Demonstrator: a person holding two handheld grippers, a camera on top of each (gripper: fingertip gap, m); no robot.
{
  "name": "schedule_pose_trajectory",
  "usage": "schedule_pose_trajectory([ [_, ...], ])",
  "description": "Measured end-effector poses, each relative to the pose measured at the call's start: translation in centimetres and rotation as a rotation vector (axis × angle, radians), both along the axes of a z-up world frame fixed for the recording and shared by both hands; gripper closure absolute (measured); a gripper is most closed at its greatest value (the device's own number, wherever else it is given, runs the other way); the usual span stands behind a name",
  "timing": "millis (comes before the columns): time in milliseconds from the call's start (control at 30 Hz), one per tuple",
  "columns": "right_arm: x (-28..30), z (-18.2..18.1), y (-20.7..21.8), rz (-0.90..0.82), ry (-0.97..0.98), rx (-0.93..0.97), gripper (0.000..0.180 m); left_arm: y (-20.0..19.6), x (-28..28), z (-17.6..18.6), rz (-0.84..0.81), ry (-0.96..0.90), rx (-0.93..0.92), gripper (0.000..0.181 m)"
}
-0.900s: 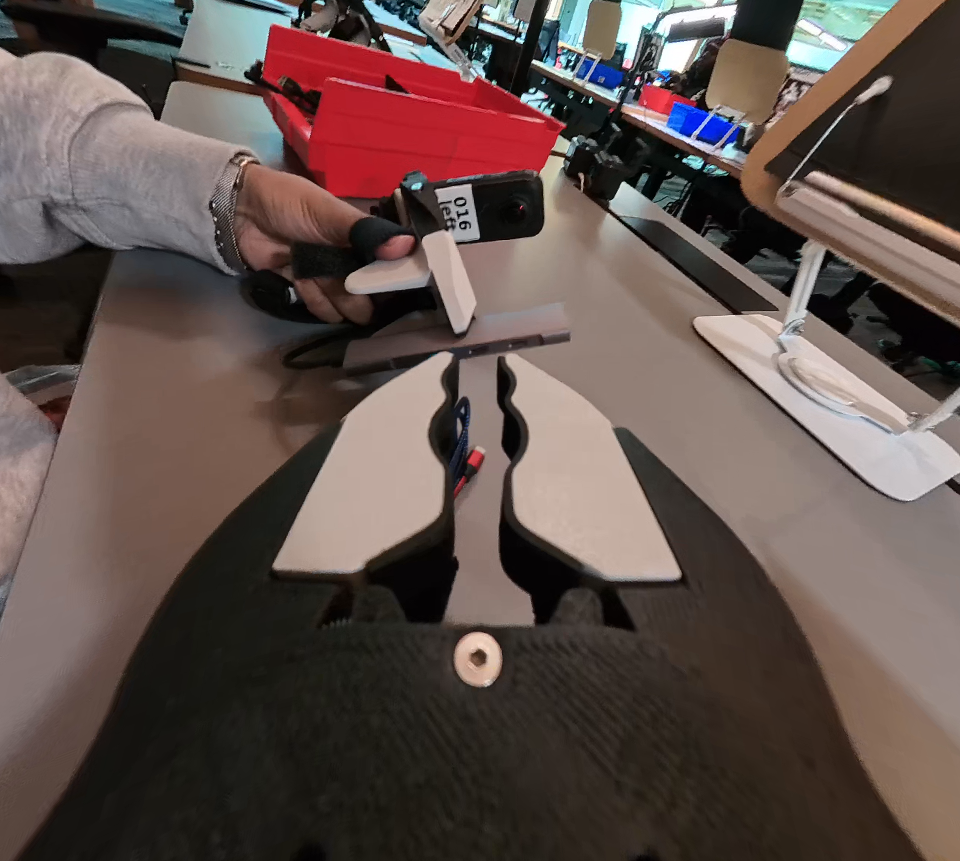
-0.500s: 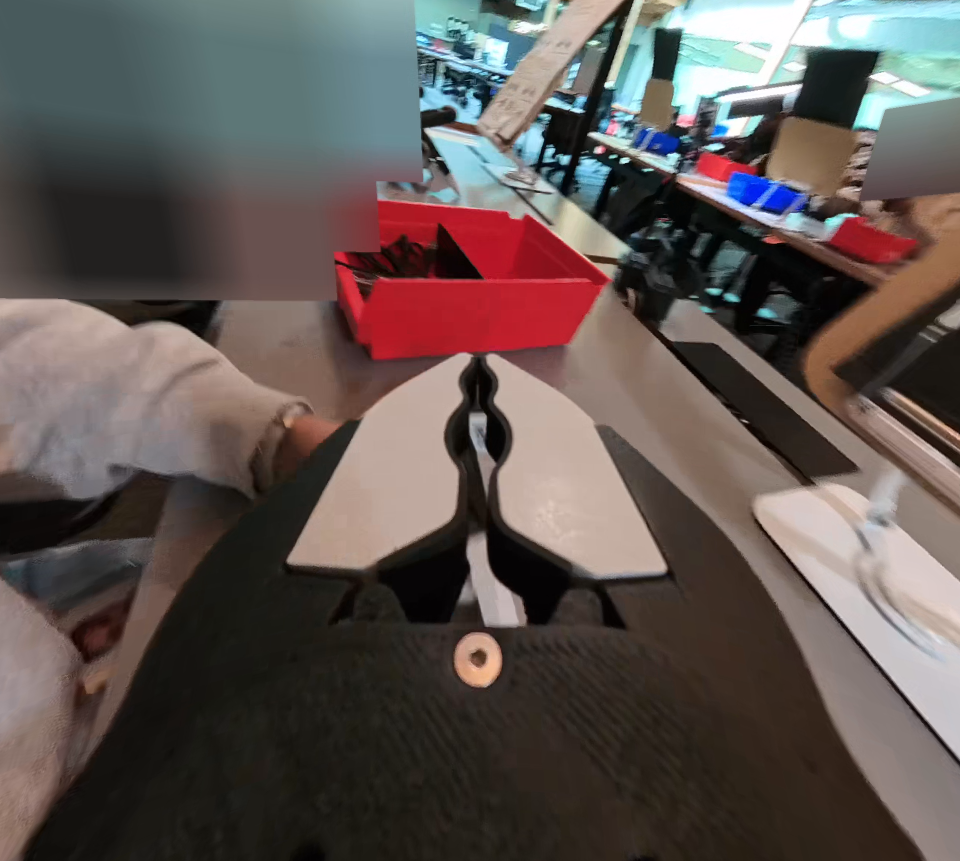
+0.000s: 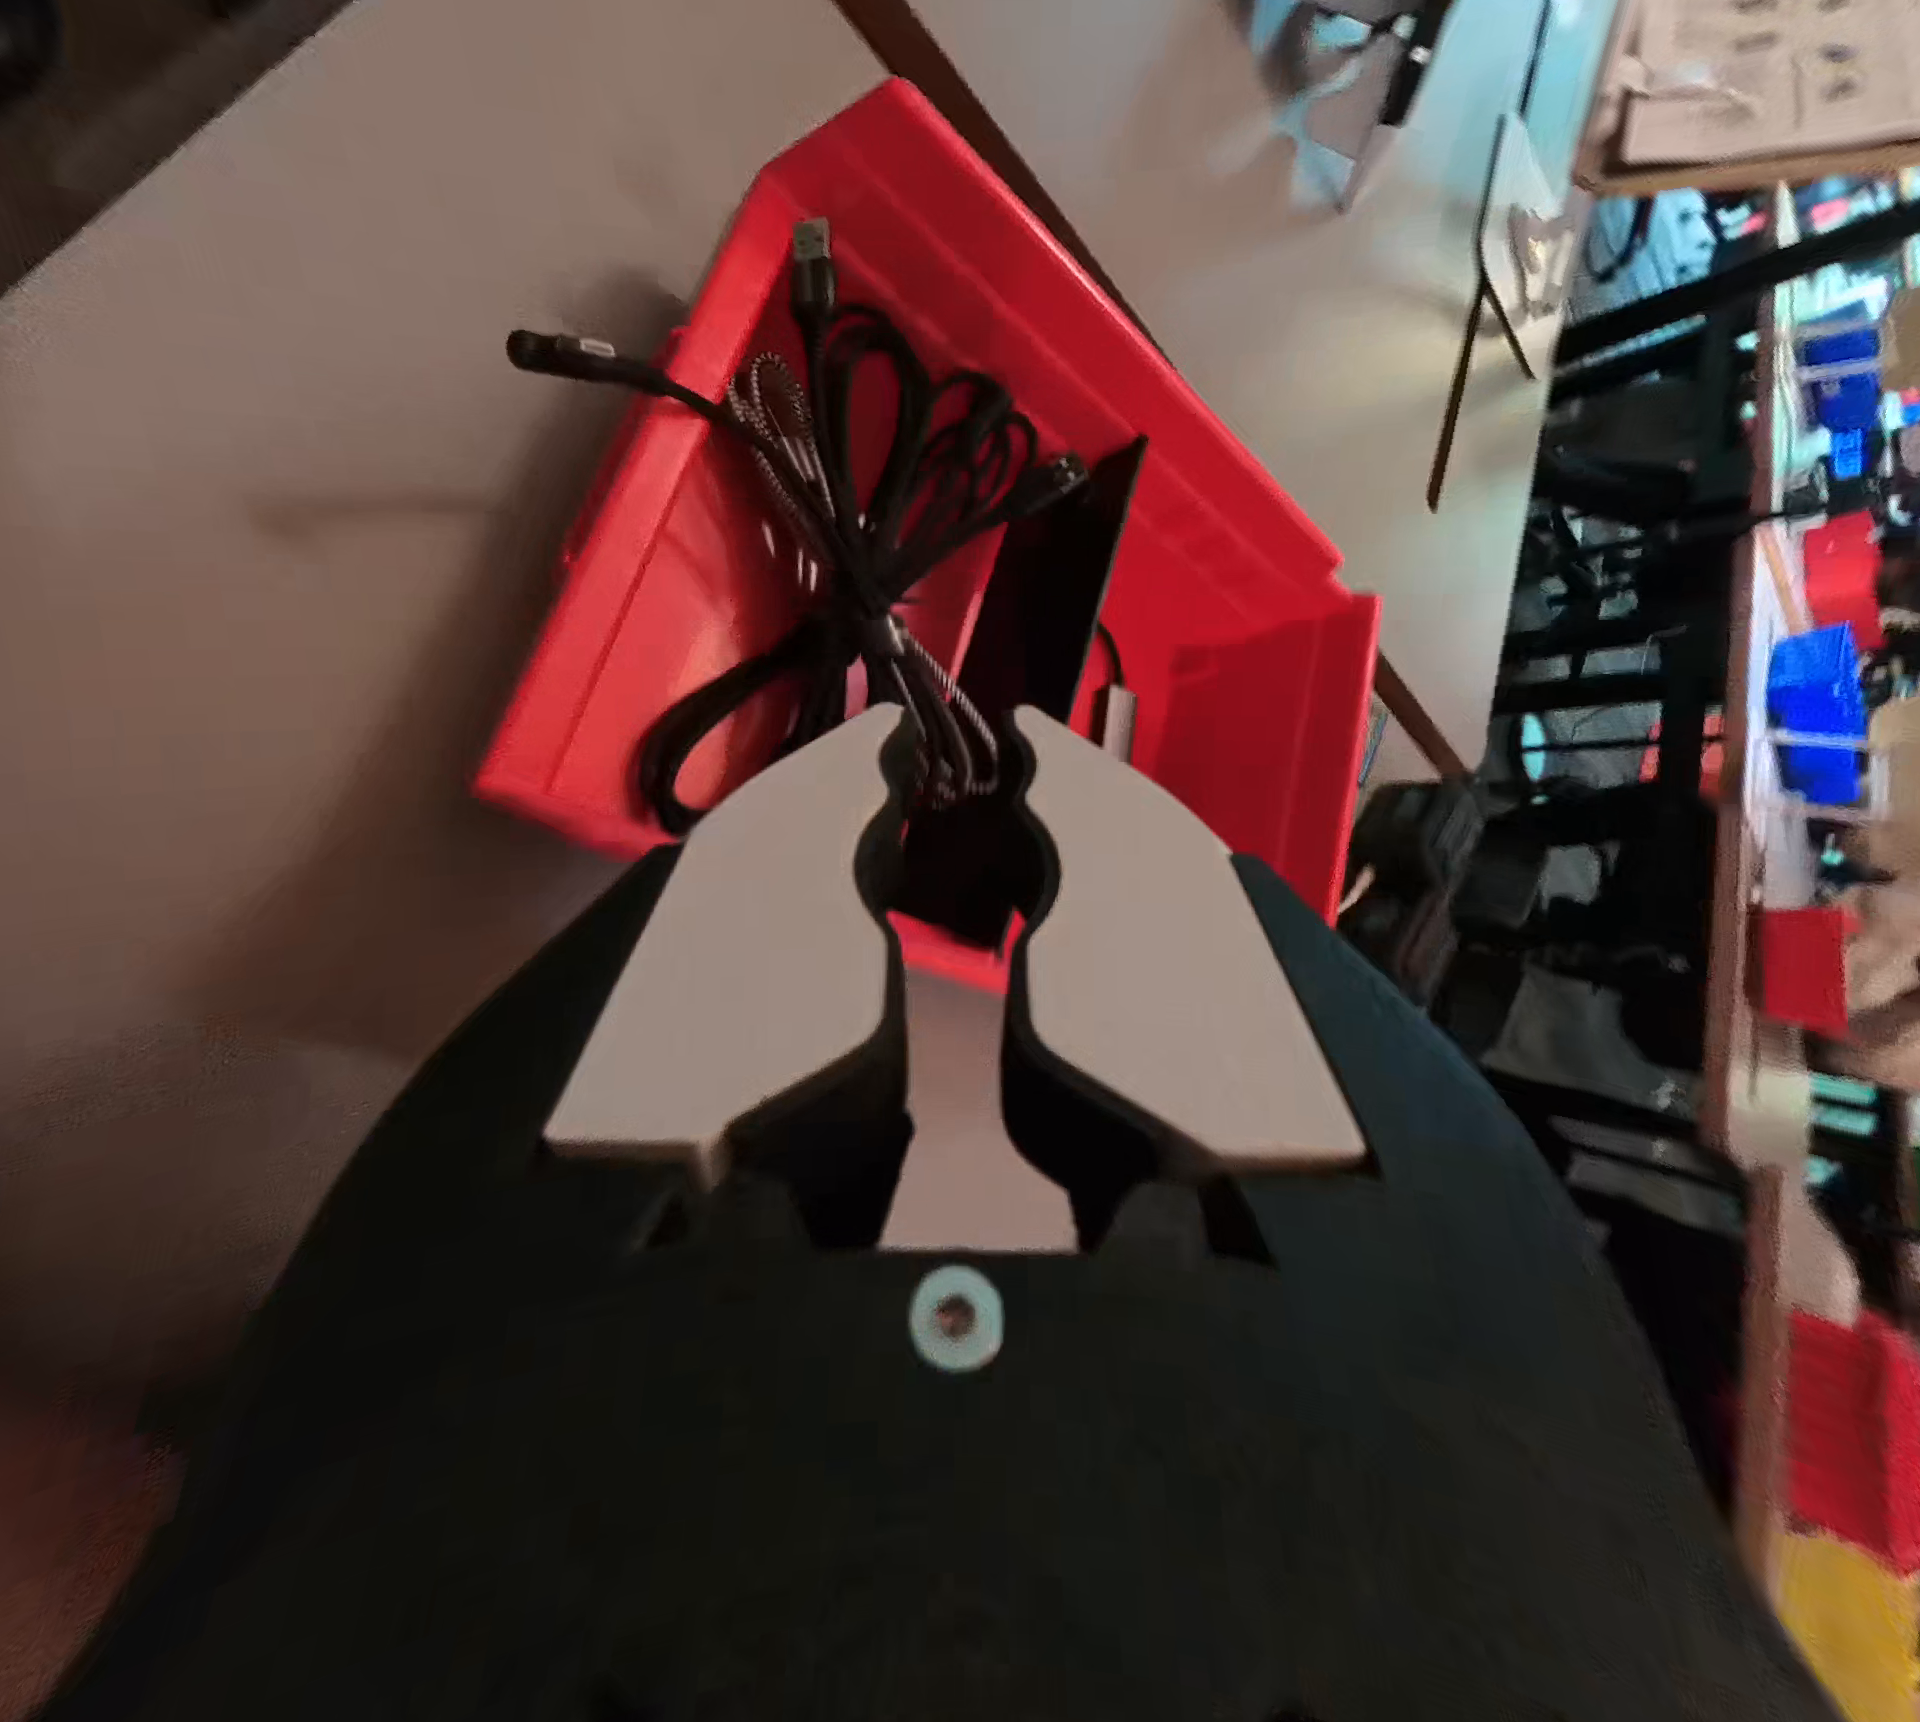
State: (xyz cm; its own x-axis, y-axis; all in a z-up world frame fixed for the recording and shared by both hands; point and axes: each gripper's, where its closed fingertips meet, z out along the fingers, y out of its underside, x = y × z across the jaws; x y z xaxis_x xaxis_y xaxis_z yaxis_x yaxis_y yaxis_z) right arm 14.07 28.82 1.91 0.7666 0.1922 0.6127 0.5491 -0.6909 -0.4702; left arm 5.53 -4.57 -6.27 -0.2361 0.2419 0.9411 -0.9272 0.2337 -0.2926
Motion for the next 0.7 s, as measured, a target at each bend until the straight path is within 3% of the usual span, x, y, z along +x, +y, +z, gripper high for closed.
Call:
schedule_pose_trajectory([
  [167,0.4,-2.1,5.4,0.074,-0.081,-0.115,0.161,0.0,0.1,0.2,-0.005,0.011,-0.015,0.171],
  [267,0.7,-3.9,7.2,0.092,0.013,-0.172,0.155,0.0,0.1,0.2,-0.007,0.012,-0.015,0.172],
  [533,2.3,-9.8,6.6,0.065,0.104,-0.432,0.136,0.0,0.2,0.2,-0.009,0.019,-0.014,0.172],
  [700,2.0,-9.2,7.8,0.056,0.175,-0.36,0.139,0.0,0.2,0.1,-0.008,0.019,-0.013,0.172],
])
